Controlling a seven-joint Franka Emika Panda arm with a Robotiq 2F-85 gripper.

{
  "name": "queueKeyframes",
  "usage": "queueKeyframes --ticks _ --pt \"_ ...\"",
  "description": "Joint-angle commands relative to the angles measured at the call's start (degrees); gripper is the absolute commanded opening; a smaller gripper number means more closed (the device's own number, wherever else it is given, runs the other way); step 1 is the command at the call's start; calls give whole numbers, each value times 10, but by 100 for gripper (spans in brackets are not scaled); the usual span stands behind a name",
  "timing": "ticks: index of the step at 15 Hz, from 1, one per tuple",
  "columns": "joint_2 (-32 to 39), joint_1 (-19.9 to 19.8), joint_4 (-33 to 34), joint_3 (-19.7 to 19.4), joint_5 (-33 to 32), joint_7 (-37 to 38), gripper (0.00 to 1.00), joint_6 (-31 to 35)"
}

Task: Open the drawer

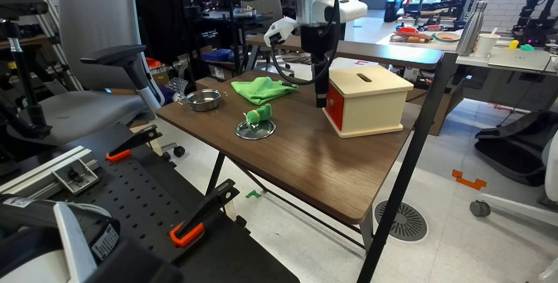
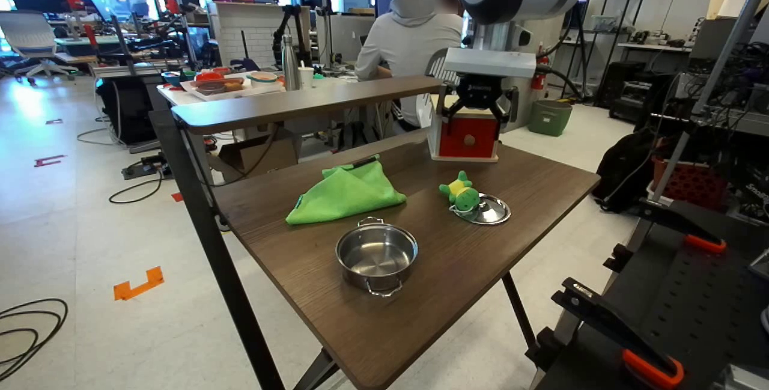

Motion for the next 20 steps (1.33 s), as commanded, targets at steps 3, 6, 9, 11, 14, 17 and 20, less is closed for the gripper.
queueKeyframes --ticks 3,6,9,11,14,17,20 --pt "32 21 38 -23 -8 46 74 -2" --pt "31 27 41 -27 -13 57 61 -2" --pt "32 35 44 -31 -21 62 38 0" --pt "32 39 44 -35 -28 62 23 0" --pt "27 40 38 -32 -49 43 53 -4" --pt "16 43 19 -30 -79 19 68 3" --pt "11 47 1 -33 -106 -3 89 9"
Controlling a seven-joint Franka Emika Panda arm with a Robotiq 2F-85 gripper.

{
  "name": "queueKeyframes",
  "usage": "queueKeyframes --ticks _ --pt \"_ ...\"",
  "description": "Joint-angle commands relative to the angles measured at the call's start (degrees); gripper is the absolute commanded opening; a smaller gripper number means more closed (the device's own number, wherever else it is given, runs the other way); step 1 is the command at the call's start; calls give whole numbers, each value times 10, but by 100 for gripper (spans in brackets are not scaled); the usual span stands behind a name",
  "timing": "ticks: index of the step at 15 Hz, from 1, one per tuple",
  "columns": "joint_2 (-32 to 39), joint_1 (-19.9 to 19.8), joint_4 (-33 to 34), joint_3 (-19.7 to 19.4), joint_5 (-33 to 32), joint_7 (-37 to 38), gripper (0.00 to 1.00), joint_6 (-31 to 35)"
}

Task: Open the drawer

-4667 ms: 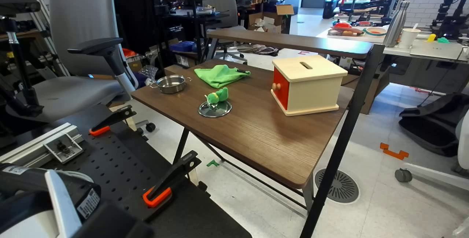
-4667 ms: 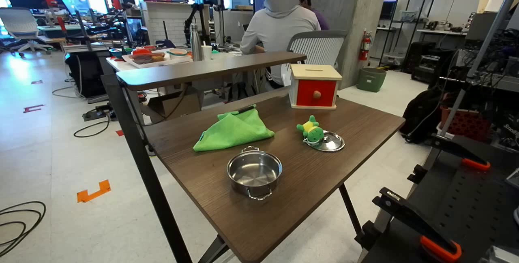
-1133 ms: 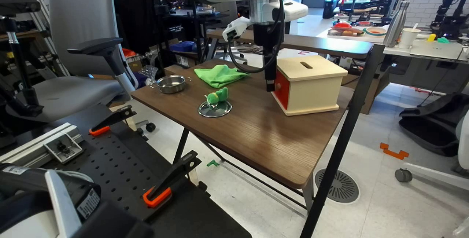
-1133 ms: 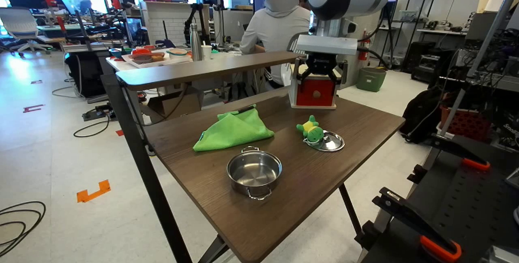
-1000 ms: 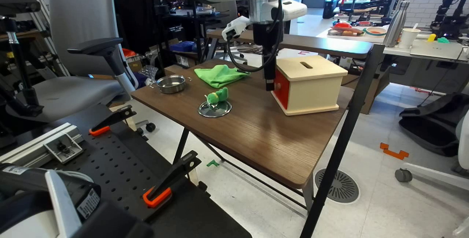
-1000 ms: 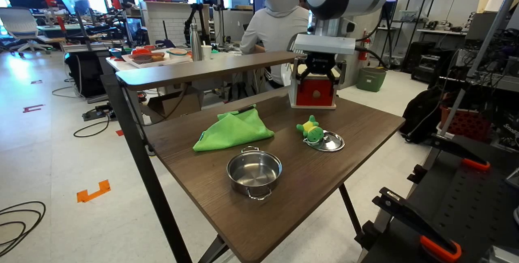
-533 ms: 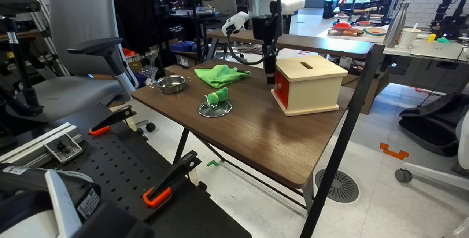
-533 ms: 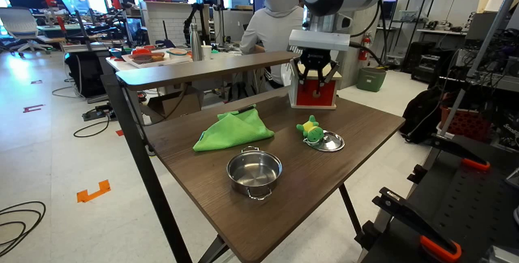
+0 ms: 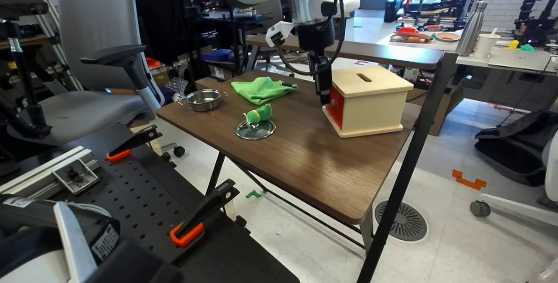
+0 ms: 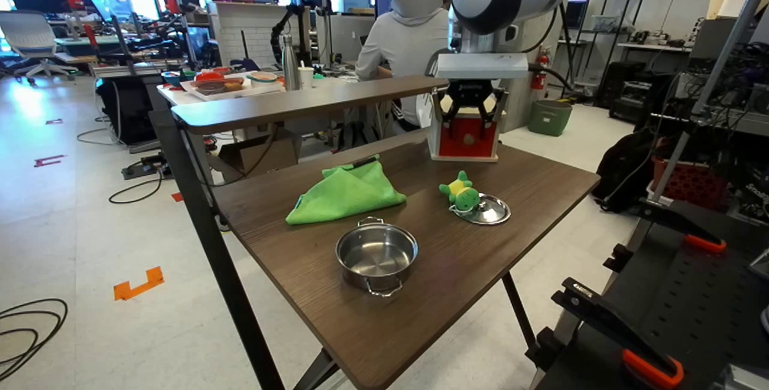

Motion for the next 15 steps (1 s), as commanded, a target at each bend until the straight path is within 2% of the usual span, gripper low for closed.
queueKeyframes --ticks 1,3,13,15 --pt "-2 12 -23 -11 -29 -25 95 9" --pt "0 10 -27 -10 -32 -37 100 7" --pt "9 6 -16 -22 -24 -43 99 15" --pt "14 12 -12 -26 -26 -33 75 30"
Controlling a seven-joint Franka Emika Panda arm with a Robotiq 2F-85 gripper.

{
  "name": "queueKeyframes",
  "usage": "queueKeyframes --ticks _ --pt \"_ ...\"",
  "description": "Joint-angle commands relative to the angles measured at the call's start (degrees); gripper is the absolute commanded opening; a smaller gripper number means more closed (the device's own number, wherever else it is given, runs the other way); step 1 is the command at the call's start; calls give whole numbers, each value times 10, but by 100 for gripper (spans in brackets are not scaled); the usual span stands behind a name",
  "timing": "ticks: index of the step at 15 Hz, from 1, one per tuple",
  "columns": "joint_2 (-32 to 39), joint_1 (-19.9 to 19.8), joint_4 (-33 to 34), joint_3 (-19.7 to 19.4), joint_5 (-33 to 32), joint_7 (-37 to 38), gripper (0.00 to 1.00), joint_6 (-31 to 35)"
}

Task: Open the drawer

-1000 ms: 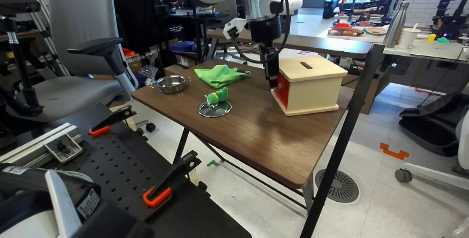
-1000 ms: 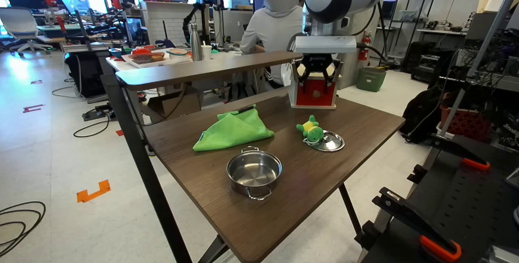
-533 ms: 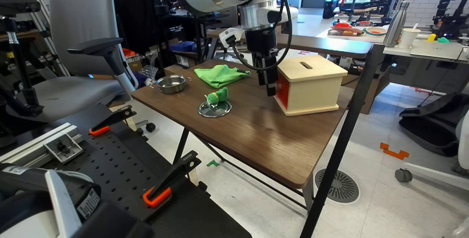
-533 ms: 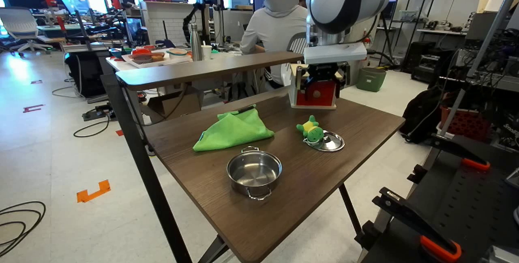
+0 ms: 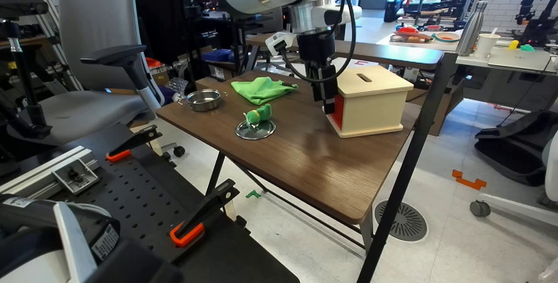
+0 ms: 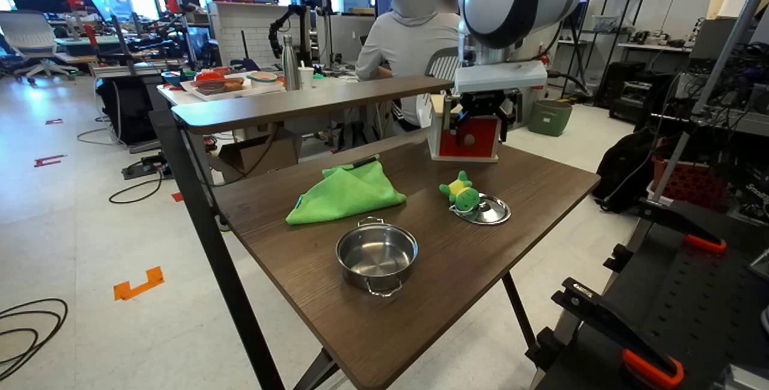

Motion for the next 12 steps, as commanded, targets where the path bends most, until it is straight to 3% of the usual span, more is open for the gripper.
queueKeyframes --ticks 1,7,10,12 --pt "17 15 16 -15 -8 20 70 35" --pt "30 36 18 -33 -8 47 23 88" --pt "26 36 8 -34 -3 39 3 83" --pt "19 32 0 -27 -1 29 7 74"
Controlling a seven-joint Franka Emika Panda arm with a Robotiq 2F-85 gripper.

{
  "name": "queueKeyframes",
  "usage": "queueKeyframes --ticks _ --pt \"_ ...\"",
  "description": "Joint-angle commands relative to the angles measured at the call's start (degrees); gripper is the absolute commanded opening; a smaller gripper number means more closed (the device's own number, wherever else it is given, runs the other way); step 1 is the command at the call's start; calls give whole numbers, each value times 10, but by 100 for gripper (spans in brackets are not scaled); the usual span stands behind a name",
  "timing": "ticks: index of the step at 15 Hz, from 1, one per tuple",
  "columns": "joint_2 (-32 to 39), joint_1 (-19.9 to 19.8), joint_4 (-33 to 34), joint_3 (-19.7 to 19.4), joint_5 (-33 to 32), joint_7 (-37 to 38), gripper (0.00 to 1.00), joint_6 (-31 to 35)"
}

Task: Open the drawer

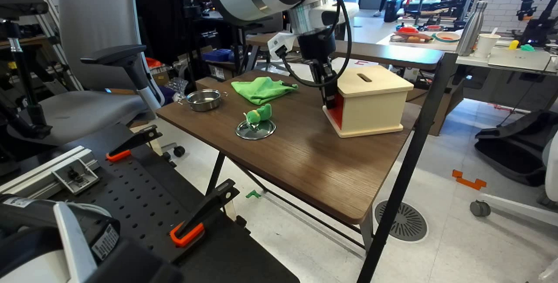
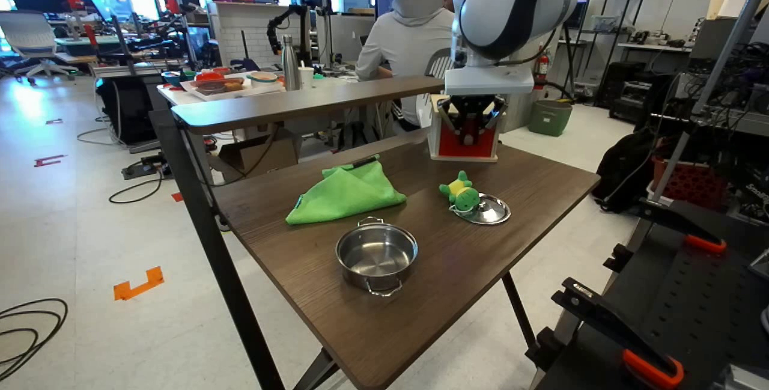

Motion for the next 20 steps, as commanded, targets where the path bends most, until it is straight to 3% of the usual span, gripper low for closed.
queueKeyframes --ticks 1,6,13,20 --pt "-1 1 -8 3 1 -11 7 3" --pt "-35 -14 -44 32 13 -65 7 -6" --pt "-81 -71 -98 107 76 -190 7 -22" --pt "-96 -114 -113 148 133 -277 7 -28"
